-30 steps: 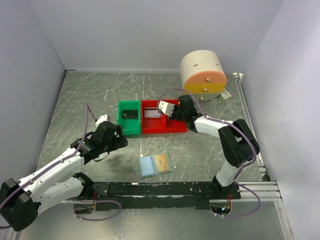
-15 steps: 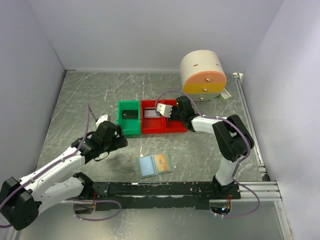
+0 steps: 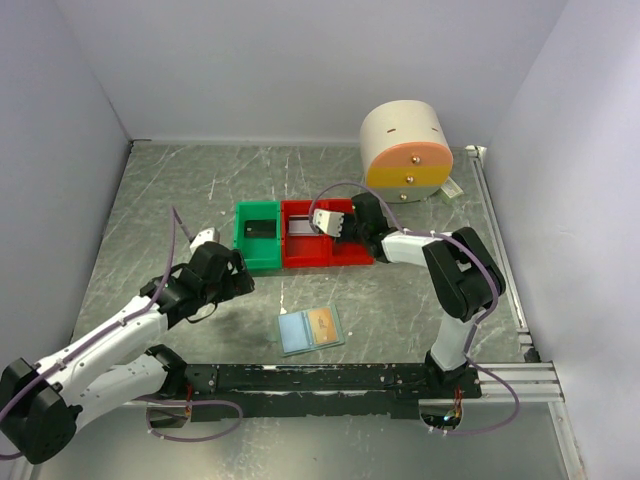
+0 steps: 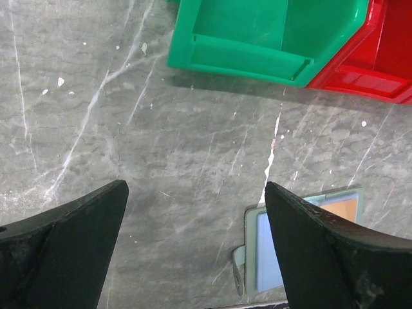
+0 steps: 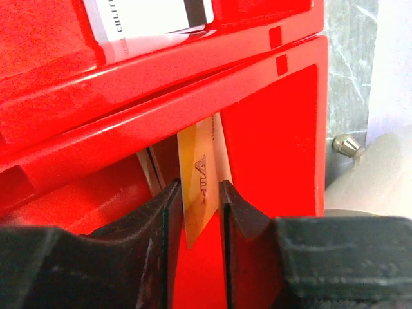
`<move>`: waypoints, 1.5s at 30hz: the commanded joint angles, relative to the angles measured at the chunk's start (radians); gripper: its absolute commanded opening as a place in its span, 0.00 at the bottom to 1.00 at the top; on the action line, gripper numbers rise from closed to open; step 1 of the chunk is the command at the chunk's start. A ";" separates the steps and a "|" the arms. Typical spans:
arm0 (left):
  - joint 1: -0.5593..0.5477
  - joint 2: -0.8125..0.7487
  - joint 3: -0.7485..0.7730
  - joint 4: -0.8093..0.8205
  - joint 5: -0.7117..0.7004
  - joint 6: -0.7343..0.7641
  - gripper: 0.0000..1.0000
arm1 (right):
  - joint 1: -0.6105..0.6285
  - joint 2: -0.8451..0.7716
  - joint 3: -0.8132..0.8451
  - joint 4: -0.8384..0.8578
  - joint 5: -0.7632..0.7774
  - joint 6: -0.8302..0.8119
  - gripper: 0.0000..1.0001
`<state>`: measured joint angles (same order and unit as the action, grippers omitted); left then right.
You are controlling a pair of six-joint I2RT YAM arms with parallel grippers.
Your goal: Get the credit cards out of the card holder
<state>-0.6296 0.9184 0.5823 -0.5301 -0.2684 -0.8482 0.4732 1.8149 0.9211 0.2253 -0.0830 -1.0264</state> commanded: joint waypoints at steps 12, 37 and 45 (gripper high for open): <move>0.011 -0.045 0.036 -0.033 0.009 0.011 0.99 | 0.001 -0.087 -0.010 -0.023 -0.044 0.066 0.55; -0.018 -0.123 -0.150 0.243 0.402 -0.154 0.85 | 0.029 -0.498 -0.392 0.113 -0.549 1.921 0.57; -0.233 -0.101 -0.156 0.335 0.277 -0.243 0.90 | 0.170 -0.627 -0.476 -0.108 -0.353 1.851 0.55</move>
<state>-0.7803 0.7834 0.3958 -0.2947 0.0528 -1.0378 0.6266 1.2922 0.4553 0.1806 -0.4919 0.7830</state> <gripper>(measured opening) 0.897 0.557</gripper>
